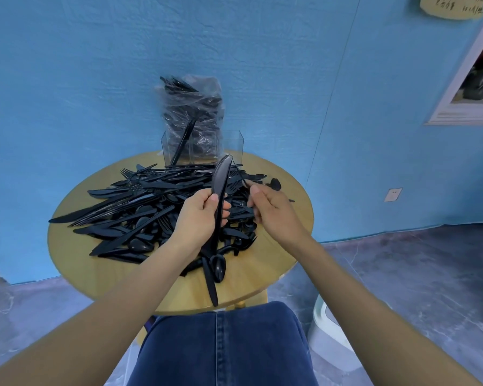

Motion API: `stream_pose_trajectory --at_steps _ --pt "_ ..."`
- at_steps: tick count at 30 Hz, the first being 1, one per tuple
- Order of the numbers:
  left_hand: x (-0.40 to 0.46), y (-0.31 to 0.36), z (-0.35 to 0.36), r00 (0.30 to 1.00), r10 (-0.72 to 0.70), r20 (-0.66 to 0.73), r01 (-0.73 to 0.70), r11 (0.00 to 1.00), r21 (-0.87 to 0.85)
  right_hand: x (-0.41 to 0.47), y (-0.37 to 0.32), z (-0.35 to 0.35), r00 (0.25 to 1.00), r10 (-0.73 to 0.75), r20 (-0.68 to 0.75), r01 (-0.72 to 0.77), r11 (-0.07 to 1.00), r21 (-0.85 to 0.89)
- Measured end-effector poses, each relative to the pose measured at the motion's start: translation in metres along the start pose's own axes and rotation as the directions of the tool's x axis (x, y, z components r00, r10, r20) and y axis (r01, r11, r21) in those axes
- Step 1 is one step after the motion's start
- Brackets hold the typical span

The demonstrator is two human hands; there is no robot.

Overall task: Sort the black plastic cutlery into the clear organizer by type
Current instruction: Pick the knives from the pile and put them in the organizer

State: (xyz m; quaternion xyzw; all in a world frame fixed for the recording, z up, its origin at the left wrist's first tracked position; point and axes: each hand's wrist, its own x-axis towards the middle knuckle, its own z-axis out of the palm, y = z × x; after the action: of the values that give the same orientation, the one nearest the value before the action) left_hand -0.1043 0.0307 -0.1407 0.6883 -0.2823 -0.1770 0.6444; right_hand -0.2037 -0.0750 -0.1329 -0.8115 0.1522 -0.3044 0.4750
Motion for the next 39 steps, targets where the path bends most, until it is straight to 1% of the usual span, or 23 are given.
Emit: stream_pose_trajectory --at_steps 3,5,7,9,12,14,15,16,18,21,25,29,32,34,36,37,38,39 --pt "0.007 0.000 0.000 1.000 -0.015 0.013 0.016 0.999 -0.031 0.011 -0.007 0.014 0.993 0.122 0.005 -0.121 0.984 0.134" --pt "0.010 -0.001 0.000 0.999 -0.031 0.025 0.032 0.998 -0.054 0.017 -0.012 0.022 0.988 0.155 -0.027 -0.146 0.967 0.211" --pt "0.013 -0.002 0.001 0.999 -0.041 0.031 0.043 0.996 -0.073 0.022 -0.013 0.030 0.972 0.222 -0.083 -0.187 0.934 0.303" --pt "0.017 -0.003 0.003 0.999 -0.043 0.032 0.046 0.994 -0.095 0.027 -0.014 0.037 0.933 0.327 -0.152 -0.252 0.894 0.371" --pt "0.021 -0.002 0.006 0.999 -0.030 0.018 0.032 0.992 -0.121 0.039 -0.013 0.049 0.845 0.476 -0.245 -0.326 0.820 0.470" --pt "0.023 -0.002 0.007 1.000 -0.016 0.005 0.017 0.990 -0.138 0.047 -0.011 0.056 0.797 0.528 -0.292 -0.348 0.798 0.493" --pt "0.025 -0.001 0.006 1.000 -0.007 -0.002 0.007 0.990 -0.140 0.051 -0.009 0.059 0.786 0.541 -0.298 -0.357 0.791 0.496" --pt "0.027 -0.001 0.006 1.000 0.002 -0.008 -0.003 0.990 -0.140 0.054 -0.008 0.061 0.785 0.547 -0.292 -0.358 0.784 0.507" --pt "0.030 -0.001 0.003 1.000 0.015 -0.004 -0.015 0.990 -0.137 0.058 -0.009 0.061 0.810 0.536 -0.236 -0.353 0.769 0.533" --pt "0.034 -0.001 -0.001 0.999 0.023 0.029 -0.020 0.993 -0.118 0.061 -0.009 0.056 0.862 0.483 -0.152 -0.368 0.805 0.466" --pt "0.038 -0.005 -0.003 0.997 0.042 0.069 -0.044 0.999 0.023 0.068 -0.009 0.046 0.901 0.429 -0.065 -0.371 0.839 0.398" --pt "0.041 -0.006 0.000 0.988 0.036 0.150 -0.046 0.997 0.064 0.074 -0.008 0.037 0.911 0.412 -0.028 -0.373 0.849 0.375" --pt "0.041 -0.003 0.006 0.972 -0.018 0.236 0.006 0.999 0.051 0.075 -0.003 0.036 0.895 0.446 -0.029 -0.399 0.827 0.396" --pt "0.042 -0.004 0.009 0.970 -0.035 0.241 0.013 0.996 0.092 0.075 0.000 0.034 0.897 0.441 0.001 -0.404 0.821 0.403" --pt "0.044 -0.007 0.011 0.978 -0.024 0.207 -0.010 0.987 0.160 0.074 0.004 0.028 0.911 0.406 0.073 -0.397 0.813 0.425" --pt "0.045 -0.008 0.012 0.980 -0.027 0.199 -0.007 0.986 0.166 0.074 0.008 0.023 0.919 0.386 0.085 -0.386 0.833 0.396" --pt "0.046 -0.009 0.013 0.979 -0.039 0.199 0.007 0.987 0.161 0.073 0.014 0.016 0.927 0.369 0.060 -0.368 0.874 0.317" --pt "0.048 -0.010 0.014 0.978 -0.055 0.200 0.024 0.988 0.152 0.071 0.023 0.007 0.936 0.353 0.001 -0.346 0.918 0.193"
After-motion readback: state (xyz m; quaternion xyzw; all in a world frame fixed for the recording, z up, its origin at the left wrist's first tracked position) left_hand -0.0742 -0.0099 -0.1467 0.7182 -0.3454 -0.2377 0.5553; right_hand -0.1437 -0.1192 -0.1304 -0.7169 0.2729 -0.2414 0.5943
